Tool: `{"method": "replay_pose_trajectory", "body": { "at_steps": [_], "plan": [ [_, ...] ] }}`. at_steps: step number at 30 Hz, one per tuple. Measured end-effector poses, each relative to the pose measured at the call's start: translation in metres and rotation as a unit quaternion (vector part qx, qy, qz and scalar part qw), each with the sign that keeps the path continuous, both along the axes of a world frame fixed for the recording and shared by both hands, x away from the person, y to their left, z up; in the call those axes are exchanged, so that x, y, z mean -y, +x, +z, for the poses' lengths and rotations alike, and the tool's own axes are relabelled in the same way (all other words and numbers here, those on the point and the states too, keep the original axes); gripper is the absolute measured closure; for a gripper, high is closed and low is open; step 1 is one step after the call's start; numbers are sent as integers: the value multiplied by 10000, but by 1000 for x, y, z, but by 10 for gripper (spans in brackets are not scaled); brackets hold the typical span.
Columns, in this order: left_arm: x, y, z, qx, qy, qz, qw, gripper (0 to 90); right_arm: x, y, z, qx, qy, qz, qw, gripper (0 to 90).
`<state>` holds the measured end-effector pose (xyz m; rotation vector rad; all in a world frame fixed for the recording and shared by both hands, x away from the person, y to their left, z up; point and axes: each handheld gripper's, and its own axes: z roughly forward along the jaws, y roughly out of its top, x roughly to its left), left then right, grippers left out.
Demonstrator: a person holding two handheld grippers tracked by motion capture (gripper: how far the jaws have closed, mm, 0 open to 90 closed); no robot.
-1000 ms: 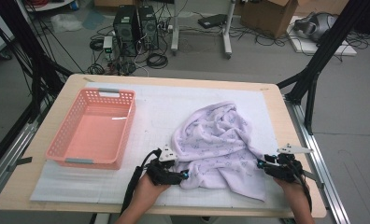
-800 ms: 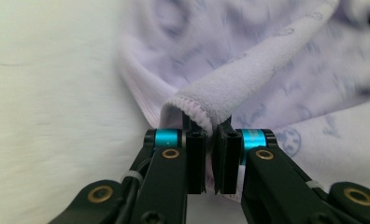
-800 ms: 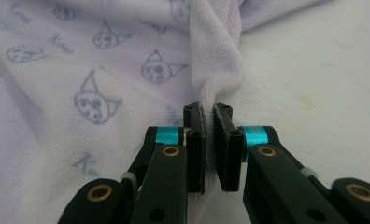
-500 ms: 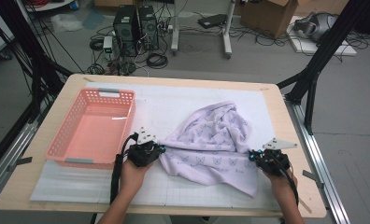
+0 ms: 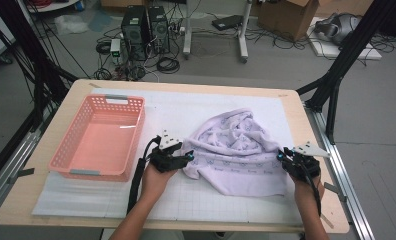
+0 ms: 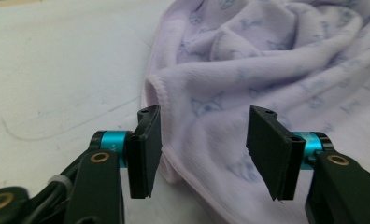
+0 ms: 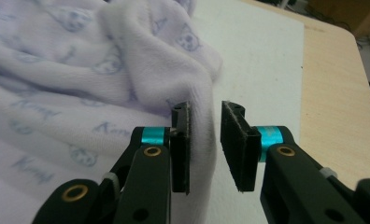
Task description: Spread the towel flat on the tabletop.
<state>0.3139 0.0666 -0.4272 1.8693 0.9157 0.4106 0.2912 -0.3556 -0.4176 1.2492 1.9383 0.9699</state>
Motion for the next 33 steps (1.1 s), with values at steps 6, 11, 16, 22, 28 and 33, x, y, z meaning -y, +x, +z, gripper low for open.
{"method": "replay_pose_trajectory", "body": {
  "at_steps": [6, 11, 16, 22, 28, 33],
  "plan": [
    [-16, -33, -12, -136, 101, -251, 9995, 501, 10, -24, 1, -52, 30, 178, 9998, 701],
    [-19, -46, -22, -484, 3, -619, 9969, 658, 17, -34, -3, -124, 110, 143, 9998, 680],
    [5, -42, -23, -641, 98, -957, 9933, 599, 14, -36, -4, -188, 147, 194, 9995, 671],
    [38, -27, -22, -721, 518, -889, 9921, 499, 9, -36, -7, -300, 73, 388, 9988, 657],
    [50, -26, -19, -481, 972, -531, 9927, 752, 0, -32, -17, -619, 41, 588, 9963, 608],
    [18, -35, -13, -810, 582, -634, 9930, 822, -3, -32, -18, -681, -5, 669, 9954, 601]
  ]
}}
